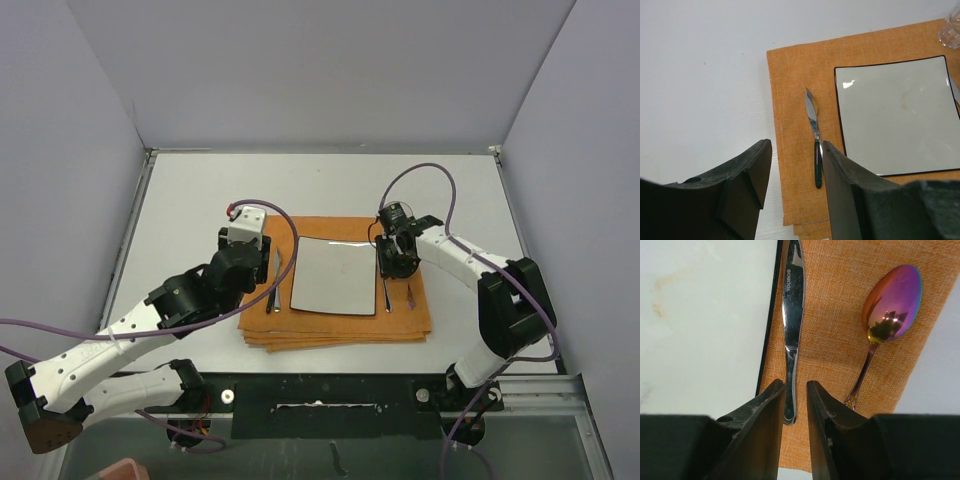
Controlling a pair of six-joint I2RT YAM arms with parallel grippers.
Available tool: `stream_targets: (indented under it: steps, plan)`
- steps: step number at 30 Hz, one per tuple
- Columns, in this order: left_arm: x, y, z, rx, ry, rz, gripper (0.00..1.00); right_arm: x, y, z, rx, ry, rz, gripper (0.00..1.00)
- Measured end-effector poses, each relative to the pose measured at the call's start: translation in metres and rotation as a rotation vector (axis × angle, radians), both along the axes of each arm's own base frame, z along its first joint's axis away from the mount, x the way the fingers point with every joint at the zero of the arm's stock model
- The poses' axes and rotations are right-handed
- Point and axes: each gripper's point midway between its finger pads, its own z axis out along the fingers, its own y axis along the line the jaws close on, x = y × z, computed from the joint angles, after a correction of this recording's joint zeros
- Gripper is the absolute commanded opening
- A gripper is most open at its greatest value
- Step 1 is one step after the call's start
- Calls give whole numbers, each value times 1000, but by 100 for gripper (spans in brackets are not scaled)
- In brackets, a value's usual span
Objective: Set the dinner table for one person
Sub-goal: Adjust the knife on the napkin.
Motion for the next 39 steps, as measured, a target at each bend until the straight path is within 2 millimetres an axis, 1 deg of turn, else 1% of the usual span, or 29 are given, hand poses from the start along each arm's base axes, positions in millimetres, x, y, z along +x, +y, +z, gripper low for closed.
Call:
stream_targets:
  steps: [6,11,15,21,23,25,27,30,39]
  plan:
    - [1,0,-1,1,1,5,44,-7,2,-14,-15,35,9,25]
    - [2,1,-2,4,3,7,44,-15,-1,-22,-25,59,0,25]
    - [3,1,-2,6,4,11,44,-15,0,-25,-26,62,0,25]
    - [3,1,-2,6,4,11,44,-18,5,-37,-37,86,13,25]
    - [3,1,-2,6,4,11,44,-18,6,-39,-46,87,19,20]
    - [3,2,-2,6,4,12,44,-18,6,-39,-50,85,22,11]
    - [3,2,-2,7,4,13,44,-18,5,-39,-55,83,20,6]
    - [4,3,-2,10,3,14,44,-17,5,-39,-59,81,15,4]
    - [4,4,-2,15,2,15,44,-18,4,-39,-68,76,4,4]
